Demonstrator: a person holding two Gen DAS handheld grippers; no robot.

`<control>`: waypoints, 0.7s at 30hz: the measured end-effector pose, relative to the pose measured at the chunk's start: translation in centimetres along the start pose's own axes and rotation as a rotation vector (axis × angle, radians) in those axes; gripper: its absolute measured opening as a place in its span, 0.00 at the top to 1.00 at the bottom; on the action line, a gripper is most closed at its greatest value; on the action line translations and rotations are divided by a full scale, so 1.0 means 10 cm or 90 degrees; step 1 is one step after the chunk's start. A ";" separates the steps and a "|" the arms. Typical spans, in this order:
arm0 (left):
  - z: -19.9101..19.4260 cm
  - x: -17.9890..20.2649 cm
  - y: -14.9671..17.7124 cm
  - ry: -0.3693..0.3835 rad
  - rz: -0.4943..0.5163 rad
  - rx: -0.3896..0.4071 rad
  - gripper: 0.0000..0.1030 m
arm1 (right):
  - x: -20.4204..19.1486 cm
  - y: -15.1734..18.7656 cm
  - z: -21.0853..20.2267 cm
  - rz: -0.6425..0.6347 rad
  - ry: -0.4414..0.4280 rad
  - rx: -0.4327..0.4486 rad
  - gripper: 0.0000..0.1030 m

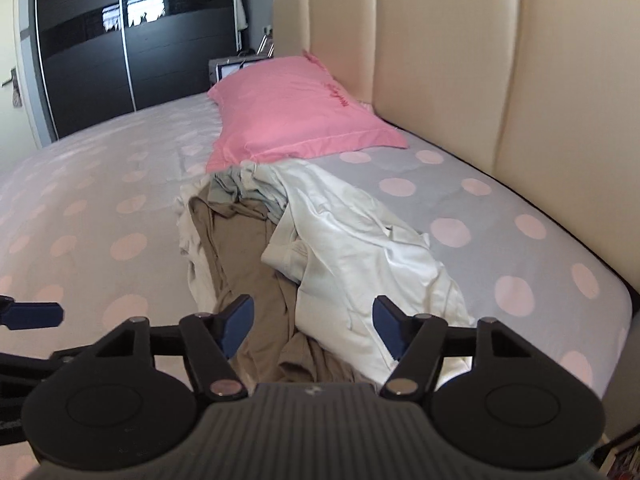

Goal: Fold clothes
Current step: 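Reach the right tool into the clothes heap and close on a cream shirt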

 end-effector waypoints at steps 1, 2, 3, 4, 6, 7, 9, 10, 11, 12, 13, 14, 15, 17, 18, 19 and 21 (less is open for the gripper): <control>0.07 -0.02 0.01 0.000 -0.002 -0.008 0.42 | 0.00 -0.01 0.11 -0.012 0.000 -0.003 0.33; 0.13 -0.04 0.03 -0.001 -0.004 -0.015 0.42 | -0.01 -0.01 0.21 -0.024 0.001 -0.006 0.33; 0.20 -0.07 0.04 -0.001 -0.007 -0.023 0.42 | -0.01 -0.03 0.31 -0.030 0.002 -0.006 0.33; 0.26 -0.09 0.06 0.000 -0.010 -0.030 0.42 | -0.01 -0.04 0.41 -0.036 0.004 -0.007 0.34; 0.37 -0.12 0.09 0.002 -0.015 -0.045 0.42 | 0.00 -0.06 0.59 -0.031 0.002 -0.019 0.34; 0.41 -0.14 0.11 0.004 -0.017 -0.049 0.42 | 0.00 -0.06 0.66 -0.028 0.003 -0.026 0.35; 0.48 -0.19 0.14 0.005 -0.020 -0.056 0.42 | 0.01 -0.07 0.80 -0.023 0.006 -0.036 0.41; 0.51 -0.21 0.16 0.005 -0.022 -0.060 0.42 | 0.00 -0.07 0.84 -0.023 0.003 -0.039 0.49; 0.54 -0.23 0.17 0.005 -0.024 -0.064 0.42 | 0.00 -0.07 0.87 -0.023 0.000 -0.042 0.57; 0.55 -0.25 0.19 0.004 -0.026 -0.065 0.42 | -0.01 -0.08 0.90 -0.023 0.001 -0.045 0.63; 0.56 -0.28 0.20 0.002 -0.028 -0.066 0.42 | -0.02 -0.08 0.92 -0.022 0.001 -0.048 0.76; 0.56 -0.31 0.21 0.000 -0.029 -0.068 0.42 | -0.03 -0.09 0.92 -0.023 0.002 -0.050 0.86; 0.55 -0.33 0.22 -0.002 -0.030 -0.068 0.42 | -0.05 -0.09 0.91 -0.024 0.003 -0.053 0.88; 0.52 -0.38 0.24 -0.007 -0.032 -0.067 0.42 | -0.10 -0.12 0.83 -0.044 0.012 -0.038 0.92; 0.49 -0.40 0.24 -0.008 -0.032 -0.065 0.42 | -0.12 -0.14 0.77 -0.053 0.010 -0.029 0.92; 0.45 -0.42 0.24 -0.009 -0.031 -0.062 0.42 | -0.15 -0.16 0.70 -0.063 0.007 -0.019 0.92; 0.36 -0.46 0.24 -0.012 -0.030 -0.054 0.43 | -0.24 -0.22 0.52 -0.065 -0.017 -0.006 0.93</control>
Point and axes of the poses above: each gripper's, at about its wrist camera, not at the fingertips, and z roughly the way its jaws point, x to its right, y to its underside, the point moved 8 cm from there along z, roughly the way its jaws point
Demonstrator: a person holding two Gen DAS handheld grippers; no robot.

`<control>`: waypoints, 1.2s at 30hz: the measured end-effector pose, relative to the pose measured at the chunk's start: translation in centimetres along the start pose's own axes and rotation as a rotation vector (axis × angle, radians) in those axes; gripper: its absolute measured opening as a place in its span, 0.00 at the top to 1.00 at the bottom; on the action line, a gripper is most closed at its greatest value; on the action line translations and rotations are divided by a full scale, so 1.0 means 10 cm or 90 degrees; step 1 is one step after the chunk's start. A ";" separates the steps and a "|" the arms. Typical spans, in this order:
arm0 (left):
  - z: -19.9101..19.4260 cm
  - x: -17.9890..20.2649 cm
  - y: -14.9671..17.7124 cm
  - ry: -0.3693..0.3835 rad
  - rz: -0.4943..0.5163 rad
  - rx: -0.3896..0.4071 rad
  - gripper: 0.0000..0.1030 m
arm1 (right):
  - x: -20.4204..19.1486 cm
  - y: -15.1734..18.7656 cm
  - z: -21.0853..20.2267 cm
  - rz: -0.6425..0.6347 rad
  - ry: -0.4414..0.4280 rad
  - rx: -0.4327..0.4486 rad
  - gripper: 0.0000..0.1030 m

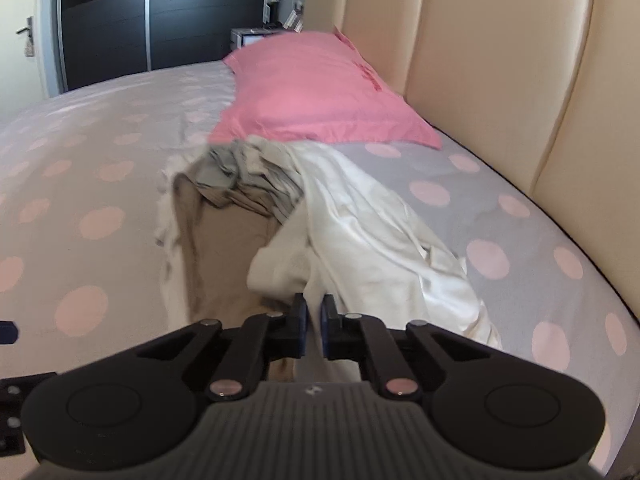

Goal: Fold clothes
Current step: 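Reach the right tool into the clothes heap and close on a cream shirt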

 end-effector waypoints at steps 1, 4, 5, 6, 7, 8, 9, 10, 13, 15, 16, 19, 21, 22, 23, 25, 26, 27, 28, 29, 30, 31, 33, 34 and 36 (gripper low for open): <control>-0.06 -0.02 0.00 -0.003 0.000 0.004 0.43 | -0.07 -0.03 -0.10 -0.005 -0.012 0.007 0.93; -0.28 -0.11 0.00 -0.003 -0.008 0.019 0.45 | -0.31 -0.11 -0.40 -0.023 -0.052 0.027 0.94; -0.36 -0.14 0.00 -0.002 -0.012 0.026 0.45 | -0.42 -0.13 -0.51 -0.028 -0.066 0.031 0.94; -0.46 -0.17 0.00 -0.003 -0.015 0.033 0.45 | -0.52 -0.16 -0.61 -0.034 -0.081 0.034 0.94; -0.55 -0.21 0.01 -0.003 -0.018 0.041 0.45 | -0.65 -0.19 -0.74 -0.040 -0.102 0.043 0.94; -0.65 -0.25 0.01 -0.005 -0.018 0.048 0.45 | -0.78 -0.20 -0.86 -0.052 -0.116 0.048 0.94; -0.75 -0.29 0.03 -0.007 -0.017 0.055 0.45 | -0.92 -0.22 -0.97 -0.063 -0.130 0.053 0.94; -0.85 -0.34 0.05 -0.009 -0.015 0.061 0.45 | -1.05 -0.23 -1.08 -0.076 -0.132 0.060 0.94; -1.14 -0.53 0.16 -0.037 -0.007 0.075 0.45 | -1.40 -0.19 -1.39 -0.099 -0.163 0.074 0.94; -1.32 -0.72 0.28 -0.067 -0.003 0.076 0.45 | -1.62 -0.15 -1.59 -0.113 -0.183 0.079 0.94; -1.40 -0.81 0.34 -0.082 -0.002 0.076 0.45 | -1.74 -0.10 -1.68 -0.117 -0.196 0.077 0.94; -1.65 -1.10 0.56 -0.114 -0.020 0.071 0.45 | -2.13 0.12 -1.93 -0.132 -0.228 0.059 0.94; -1.79 -1.25 0.72 -0.131 -0.025 0.064 0.45 | -2.36 0.33 -2.05 -0.145 -0.226 0.044 0.94; -1.85 -1.32 0.80 -0.137 -0.028 0.059 0.45 | -2.48 0.44 -2.13 -0.154 -0.238 0.039 0.93; -1.91 -1.39 0.89 -0.143 -0.032 0.053 0.45 | -2.59 0.55 -2.20 -0.163 -0.251 0.034 0.93; -2.01 -1.47 1.07 -0.146 -0.039 0.041 0.45 | -2.83 0.77 -2.38 -0.177 -0.295 0.019 0.94; -2.06 -1.50 1.18 -0.145 -0.040 0.036 0.45 | -2.96 0.88 -2.48 -0.180 -0.327 0.007 0.94; -2.09 -1.53 1.27 -0.145 -0.044 0.031 0.45 | -3.07 0.99 -2.58 -0.187 -0.355 -0.004 0.94; -2.11 -1.55 1.35 -0.146 -0.047 0.025 0.45 | -3.19 1.12 -2.68 -0.194 -0.382 -0.016 0.94; -2.13 -1.57 1.43 -0.145 -0.050 0.019 0.45 | -3.29 1.23 -2.76 -0.203 -0.401 -0.027 0.94; -2.14 -1.59 1.50 -0.145 -0.053 0.013 0.45 | -3.38 1.35 -2.83 -0.213 -0.418 -0.039 0.94; -2.15 -1.62 1.58 -0.144 -0.056 0.008 0.45 | -3.48 1.48 -2.89 -0.226 -0.429 -0.049 0.94; -2.15 -1.65 1.73 -0.141 -0.066 -0.006 0.45 | -3.55 1.64 -2.90 -0.249 -0.420 -0.067 0.93; -2.16 -1.67 1.80 -0.139 -0.071 -0.013 0.45 | -3.56 1.71 -2.88 -0.258 -0.413 -0.079 0.91; -2.17 -1.69 1.94 -0.134 -0.085 -0.024 0.45 | -3.59 1.84 -2.84 -0.276 -0.398 -0.103 0.85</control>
Point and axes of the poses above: each gripper's, at about its wrist camera, not at the fingertips, and z roughly the way its jaws point, x to its right, y to its underside, the point moved 8 cm from there along z, roughly the way its jaws point
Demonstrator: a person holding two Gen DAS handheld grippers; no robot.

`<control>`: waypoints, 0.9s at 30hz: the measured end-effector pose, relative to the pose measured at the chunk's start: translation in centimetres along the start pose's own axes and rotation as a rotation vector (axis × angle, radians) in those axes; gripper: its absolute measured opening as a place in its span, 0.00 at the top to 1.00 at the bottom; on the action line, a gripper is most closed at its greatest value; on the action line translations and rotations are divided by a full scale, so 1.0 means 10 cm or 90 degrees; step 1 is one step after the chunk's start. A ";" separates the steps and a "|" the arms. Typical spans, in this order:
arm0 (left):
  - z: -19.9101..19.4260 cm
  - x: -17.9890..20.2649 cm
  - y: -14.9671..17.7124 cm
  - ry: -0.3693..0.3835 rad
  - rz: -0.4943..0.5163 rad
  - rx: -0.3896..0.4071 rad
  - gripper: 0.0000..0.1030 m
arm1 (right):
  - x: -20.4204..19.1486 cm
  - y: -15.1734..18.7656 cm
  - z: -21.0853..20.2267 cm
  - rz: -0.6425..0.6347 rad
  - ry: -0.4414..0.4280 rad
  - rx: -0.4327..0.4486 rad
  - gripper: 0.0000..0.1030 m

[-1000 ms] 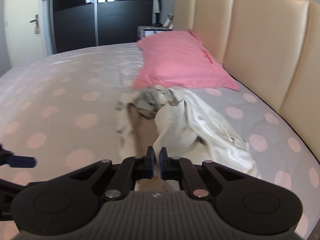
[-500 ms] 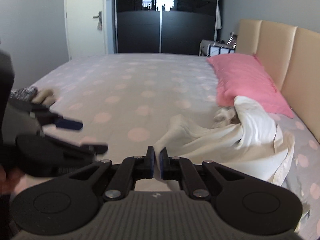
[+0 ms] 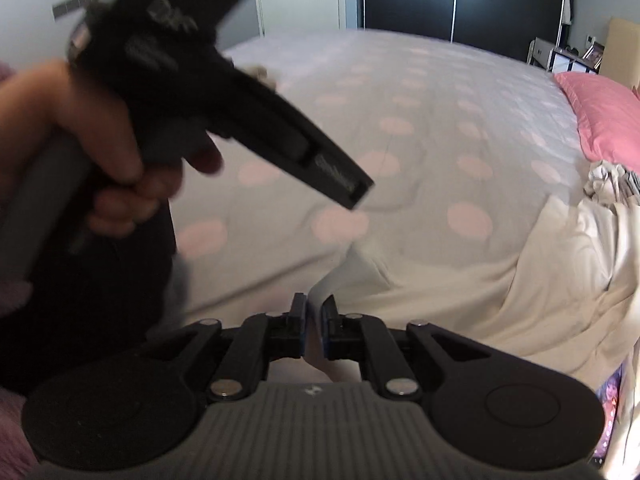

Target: Fold clothes

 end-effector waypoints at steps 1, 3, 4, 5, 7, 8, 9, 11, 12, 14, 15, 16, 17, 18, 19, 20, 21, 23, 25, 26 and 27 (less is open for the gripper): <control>0.01 -0.01 0.06 0.004 -0.007 -0.007 0.45 | 0.02 0.02 0.00 0.002 -0.002 -0.006 0.84; 0.02 -0.03 0.18 0.013 -0.024 -0.019 0.45 | 0.07 0.02 -0.02 -0.006 0.009 -0.005 0.73; 0.03 -0.04 0.24 0.018 -0.034 -0.024 0.45 | 0.11 0.00 -0.02 -0.009 0.016 -0.001 0.67; 0.03 -0.04 0.29 0.024 -0.043 -0.029 0.45 | 0.13 0.00 -0.03 -0.011 0.019 0.001 0.66; 0.00 -0.05 0.37 0.030 -0.058 -0.035 0.45 | 0.17 0.00 -0.07 -0.015 0.025 0.000 0.65; -0.02 -0.06 0.41 0.029 -0.064 -0.037 0.44 | 0.19 0.01 -0.08 -0.023 0.035 -0.003 0.64; -0.03 -0.07 0.46 0.025 -0.069 -0.041 0.44 | 0.20 0.01 -0.09 -0.032 0.047 -0.006 0.64; -0.04 -0.09 0.56 0.017 -0.075 -0.052 0.44 | 0.24 0.01 -0.11 -0.043 0.070 -0.013 0.62; -0.03 -0.09 0.61 0.014 -0.081 -0.062 0.44 | 0.29 0.01 -0.13 -0.042 0.078 -0.017 0.61; -0.02 -0.10 0.71 0.009 -0.094 -0.080 0.44 | 0.39 -0.03 -0.15 -0.039 0.091 -0.025 0.61; -0.01 -0.09 0.77 0.011 -0.107 -0.092 0.44 | 0.46 -0.06 -0.16 -0.036 0.097 -0.028 0.60; 0.00 -0.08 0.82 0.013 -0.119 -0.104 0.44 | 0.52 -0.09 -0.17 -0.033 0.104 -0.031 0.59; 0.01 -0.06 0.86 0.019 -0.129 -0.115 0.44 | 0.57 -0.12 -0.20 -0.034 0.110 -0.032 0.56; 0.02 -0.05 0.89 0.025 -0.139 -0.126 0.44 | 0.62 -0.15 -0.22 -0.035 0.116 -0.033 0.56; 0.04 -0.02 0.91 0.033 -0.143 -0.133 0.44 | 0.71 -0.20 -0.23 -0.039 0.122 -0.031 0.56; 0.06 0.00 0.92 0.037 -0.144 -0.139 0.44 | 0.77 -0.23 -0.26 -0.044 0.127 -0.029 0.56; 0.09 0.03 0.94 0.041 -0.145 -0.146 0.44 | 0.82 -0.27 -0.27 -0.049 0.131 -0.028 0.55; 0.17 0.06 0.98 0.042 -0.153 -0.158 0.44 | 0.95 -0.36 -0.26 -0.048 0.140 -0.030 0.54; 0.27 0.09 1.05 0.054 -0.170 -0.176 0.48 | 1.08 -0.43 -0.25 -0.040 0.146 -0.037 0.52; 0.33 0.10 1.09 0.061 -0.181 -0.188 0.52 | 1.16 -0.46 -0.23 -0.031 0.150 -0.044 0.51; 0.38 0.10 1.13 0.067 -0.192 -0.199 0.59 | 1.23 -0.48 -0.19 -0.025 0.152 -0.053 0.51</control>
Point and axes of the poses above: each gripper's, at about its wrist camera, not at the fingertips, and z roughly the way its jaws point, x to its right, y to its underside, the point moved 8 cm from there along z, roughly the way its jaws point
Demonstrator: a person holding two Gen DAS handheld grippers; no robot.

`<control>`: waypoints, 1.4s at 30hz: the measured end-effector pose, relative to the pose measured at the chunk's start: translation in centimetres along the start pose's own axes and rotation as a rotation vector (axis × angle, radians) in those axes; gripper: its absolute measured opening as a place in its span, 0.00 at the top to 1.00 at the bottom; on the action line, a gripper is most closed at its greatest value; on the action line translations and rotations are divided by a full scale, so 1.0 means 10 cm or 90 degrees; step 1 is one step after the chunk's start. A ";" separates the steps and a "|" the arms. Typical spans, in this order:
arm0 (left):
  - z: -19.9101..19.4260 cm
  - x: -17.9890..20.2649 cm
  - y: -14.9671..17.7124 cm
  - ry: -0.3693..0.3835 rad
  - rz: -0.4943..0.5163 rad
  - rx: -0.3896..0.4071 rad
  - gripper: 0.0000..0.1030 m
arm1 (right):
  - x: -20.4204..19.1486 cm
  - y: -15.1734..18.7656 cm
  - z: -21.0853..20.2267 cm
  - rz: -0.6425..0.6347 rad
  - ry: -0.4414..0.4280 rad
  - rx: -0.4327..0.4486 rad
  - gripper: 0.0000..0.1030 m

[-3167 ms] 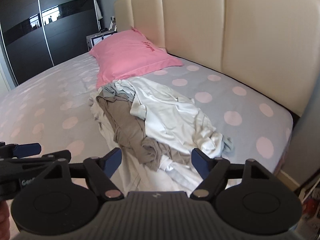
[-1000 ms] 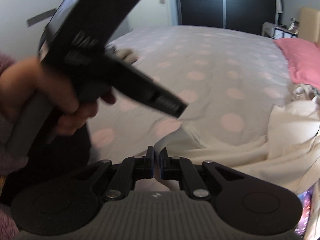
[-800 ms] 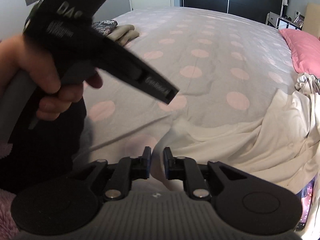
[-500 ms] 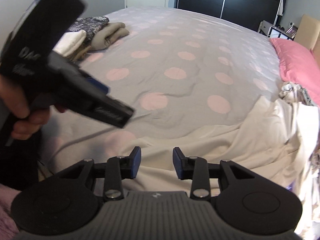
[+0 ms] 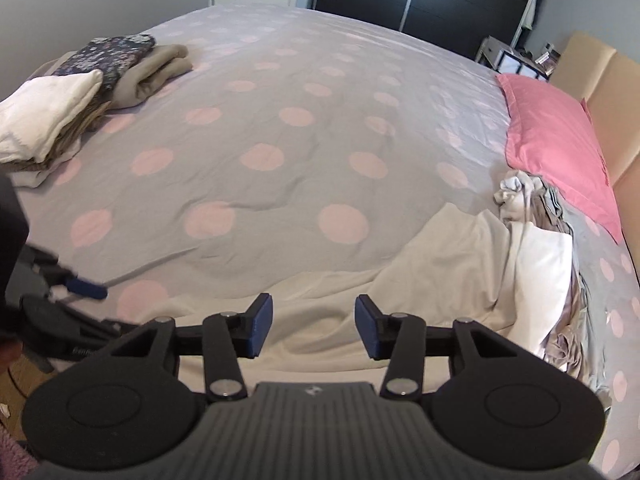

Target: Fold clothes

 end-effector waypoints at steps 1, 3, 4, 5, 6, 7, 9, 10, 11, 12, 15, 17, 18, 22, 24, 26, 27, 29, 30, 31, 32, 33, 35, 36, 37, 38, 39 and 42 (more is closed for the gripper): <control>0.07 -0.01 0.02 0.006 -0.010 -0.012 0.65 | 0.04 -0.03 0.07 0.002 -0.004 -0.009 0.51; 0.15 -0.03 0.05 0.014 -0.020 -0.026 0.70 | 0.11 -0.09 0.23 -0.008 -0.016 -0.028 0.51; 0.18 -0.03 0.06 0.018 -0.021 -0.032 0.70 | 0.12 -0.12 0.32 -0.020 -0.022 -0.038 0.51; 0.21 -0.03 0.07 0.021 -0.021 -0.038 0.71 | 0.11 -0.14 0.41 -0.040 -0.030 -0.049 0.51; 0.23 -0.03 0.07 0.021 -0.018 -0.041 0.71 | 0.10 -0.16 0.50 -0.061 -0.039 -0.059 0.51; 0.25 -0.03 0.07 0.021 -0.017 -0.046 0.71 | 0.09 -0.18 0.60 -0.090 -0.047 -0.067 0.51; 0.29 -0.04 0.05 0.028 -0.020 -0.063 0.72 | 0.07 -0.19 0.78 -0.151 -0.051 -0.077 0.53; 0.31 -0.04 0.04 0.029 -0.022 -0.068 0.72 | 0.07 -0.20 0.89 -0.189 -0.048 -0.078 0.54; 0.33 -0.04 0.02 0.030 -0.023 -0.073 0.72 | 0.06 -0.21 0.99 -0.227 -0.044 -0.079 0.55; 0.35 -0.05 0.01 0.031 -0.024 -0.078 0.72 | 0.06 -0.21 1.09 -0.255 -0.045 -0.082 0.55; 0.40 -0.03 0.00 0.032 -0.016 -0.088 0.72 | 0.08 -0.18 1.40 -0.313 -0.071 -0.116 0.55; 0.42 -0.03 -0.01 0.034 -0.010 -0.092 0.72 | 0.10 -0.15 1.59 -0.320 -0.076 -0.135 0.55; 0.43 -0.03 -0.01 0.036 -0.013 -0.093 0.72 | 0.12 -0.14 1.66 -0.308 -0.076 -0.144 0.55; 0.37 0.00 0.00 0.052 -0.009 -0.077 0.92 | 0.11 -0.12 1.72 -0.282 -0.084 -0.167 0.54; 0.32 0.03 0.00 0.063 -0.009 -0.061 0.96 | 0.05 -0.13 1.64 -0.253 -0.108 -0.165 0.54; 0.28 0.05 -0.01 0.081 -0.015 -0.045 0.96 | -0.04 -0.14 1.53 -0.226 -0.141 -0.159 0.54; 0.26 0.05 -0.02 0.092 -0.023 -0.039 0.97 | -0.12 -0.14 1.44 -0.221 -0.160 -0.153 0.54; 0.19 0.07 -0.02 0.116 -0.023 -0.026 0.97 | -0.26 -0.10 1.29 -0.214 -0.187 -0.152 0.54; 0.16 0.08 -0.02 0.128 -0.023 -0.019 0.97 | -0.32 -0.08 1.23 -0.206 -0.193 -0.157 0.54; 0.12 0.12 -0.02 0.139 -0.014 -0.008 0.97 | -0.36 -0.05 1.19 -0.185 -0.195 -0.168 0.54; 0.08 0.16 -0.02 0.150 -0.003 0.001 0.97 | -0.40 -0.03 1.15 -0.163 -0.196 -0.179 0.54; 0.03 0.20 -0.03 0.161 0.003 0.012 0.97 | -0.44 0.00 1.12 -0.129 -0.203 -0.189 0.54; -0.03 0.26 -0.07 0.179 0.014 0.029 0.97 | -0.53 0.05 1.08 -0.060 -0.218 -0.211 0.56; -0.06 0.29 -0.10 0.187 0.017 0.035 0.98 | -0.57 0.08 1.05 -0.035 -0.224 -0.221 0.56; -0.08 0.32 -0.13 0.195 0.021 0.042 0.98 | -0.62 0.10 1.02 -0.019 -0.223 -0.227 0.57; -0.10 0.35 -0.15 0.202 0.025 0.049 0.98 | -0.67 0.12 0.99 -0.004 -0.220 -0.233 0.58; -0.12 0.38 -0.18 0.210 0.029 0.056 0.98 | -0.70 0.13 0.96 0.009 -0.218 -0.231 0.59; -0.19 0.45 -0.14 0.219 0.051 0.066 0.98 | -0.73 0.13 0.88 0.051 -0.213 -0.221 0.59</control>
Point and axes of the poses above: each gripper's, at about its wrist camera, not at the fingertips, and z roughly the way its jaws point, x to its right, y to its underside, the point moved 8 cm from there along z, roughly the way its jaws point
